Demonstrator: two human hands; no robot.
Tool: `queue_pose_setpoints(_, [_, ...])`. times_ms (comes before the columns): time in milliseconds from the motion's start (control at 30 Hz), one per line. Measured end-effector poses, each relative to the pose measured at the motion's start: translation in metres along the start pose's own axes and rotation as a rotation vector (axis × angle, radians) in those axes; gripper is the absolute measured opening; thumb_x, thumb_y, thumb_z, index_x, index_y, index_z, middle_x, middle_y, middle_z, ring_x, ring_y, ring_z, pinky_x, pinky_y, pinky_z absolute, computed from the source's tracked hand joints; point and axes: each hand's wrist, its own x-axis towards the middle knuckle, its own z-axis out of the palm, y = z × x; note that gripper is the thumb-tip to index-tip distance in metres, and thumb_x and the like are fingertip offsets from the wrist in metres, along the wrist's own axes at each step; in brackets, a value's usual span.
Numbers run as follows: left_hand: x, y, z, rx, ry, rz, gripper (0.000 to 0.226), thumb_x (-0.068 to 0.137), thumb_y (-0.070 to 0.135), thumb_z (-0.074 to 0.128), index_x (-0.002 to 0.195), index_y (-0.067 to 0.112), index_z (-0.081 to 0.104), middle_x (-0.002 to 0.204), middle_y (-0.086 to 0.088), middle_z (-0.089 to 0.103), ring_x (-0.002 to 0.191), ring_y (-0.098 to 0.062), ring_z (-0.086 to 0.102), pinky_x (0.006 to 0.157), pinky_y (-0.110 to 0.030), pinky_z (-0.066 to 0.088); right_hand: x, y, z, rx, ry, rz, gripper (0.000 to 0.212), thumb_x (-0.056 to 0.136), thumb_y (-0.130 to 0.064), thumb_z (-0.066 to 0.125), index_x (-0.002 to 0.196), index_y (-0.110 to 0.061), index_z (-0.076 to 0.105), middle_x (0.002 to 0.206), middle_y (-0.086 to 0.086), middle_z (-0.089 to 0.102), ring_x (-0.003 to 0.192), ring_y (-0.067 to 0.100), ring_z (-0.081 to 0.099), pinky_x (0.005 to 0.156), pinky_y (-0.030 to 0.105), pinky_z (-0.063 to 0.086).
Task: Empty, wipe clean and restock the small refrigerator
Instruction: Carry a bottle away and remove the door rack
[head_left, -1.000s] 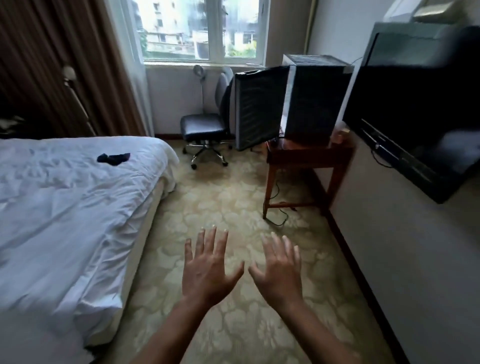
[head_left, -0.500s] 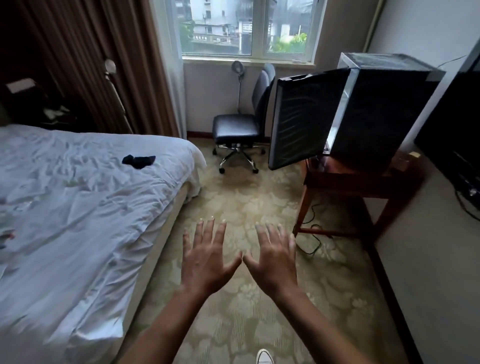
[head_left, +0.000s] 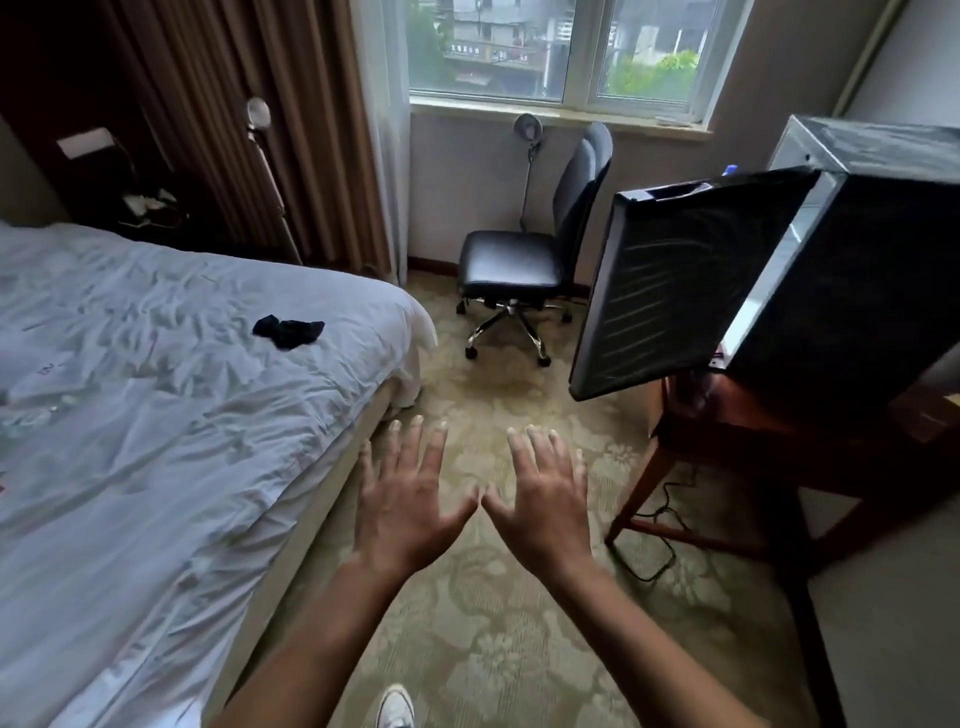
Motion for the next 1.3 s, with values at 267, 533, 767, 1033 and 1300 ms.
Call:
queue_pose_setpoints(267, [0.154, -0.055, 0.043, -0.036, -0.006, 0.024, 0.092, 0.085, 0.079, 0.019, 0.163, 0.030, 0.015, 0.171, -0.004, 0.010, 0.158, -0.024, 0.002, 0.125, -0.055, -0.004, 0.157, -0.011, 0.053, -0.034, 0.031, -0.002, 0.072, 0.092, -0.050, 0.055, 0.156, -0.025, 0.033, 0.164, 0.004, 0.031, 0.155, 0.026, 0.016, 0.125, 0.054, 0.007])
queue_pose_setpoints(533, [0.331, -0.100, 0.045, -0.048, -0.032, 0.148, 0.092, 0.084, 0.076, 0.018, 0.163, 0.029, 0.017, 0.171, -0.005, 0.012, 0.158, -0.027, 0.003, 0.125, -0.058, 0.000, 0.307, -0.022, 0.080, -0.055, 0.147, 0.098, 0.071, 0.089, -0.049, 0.050, 0.153, -0.021, 0.041, 0.158, 0.005, 0.041, 0.152, 0.027, 0.026, 0.124, 0.057, 0.015])
queue_pose_setpoints(767, [0.450, -0.097, 0.078, -0.059, -0.068, 0.244, 0.089, 0.086, 0.076, 0.026, 0.162, 0.029, 0.022, 0.170, -0.006, 0.017, 0.158, -0.028, 0.006, 0.125, -0.058, 0.003, 0.412, 0.013, 0.094, -0.069, 0.200, 0.230, 0.070, 0.085, -0.045, 0.053, 0.150, -0.020, 0.047, 0.154, 0.006, 0.047, 0.148, 0.029, 0.032, 0.122, 0.057, 0.019])
queue_pose_setpoints(1033, [0.619, -0.029, 0.126, -0.009, -0.111, 0.442, 0.087, 0.090, 0.076, 0.024, 0.163, 0.029, 0.013, 0.171, -0.005, 0.012, 0.158, -0.025, -0.001, 0.125, -0.056, -0.005, 0.551, 0.099, 0.107, -0.102, 0.282, 0.321, 0.066, 0.085, -0.046, 0.056, 0.146, -0.020, 0.052, 0.151, 0.007, 0.050, 0.146, 0.030, 0.037, 0.120, 0.060, 0.025])
queue_pose_setpoints(1300, [0.774, 0.088, 0.158, -0.050, -0.086, 0.616, 0.086, 0.088, 0.073, 0.033, 0.160, 0.026, 0.031, 0.166, -0.006, 0.029, 0.157, -0.026, 0.017, 0.126, -0.054, 0.006, 0.650, 0.182, 0.079, -0.081, 0.376, 0.568, 0.063, 0.092, -0.051, 0.052, 0.148, -0.023, 0.050, 0.153, 0.005, 0.049, 0.147, 0.029, 0.036, 0.120, 0.056, 0.028])
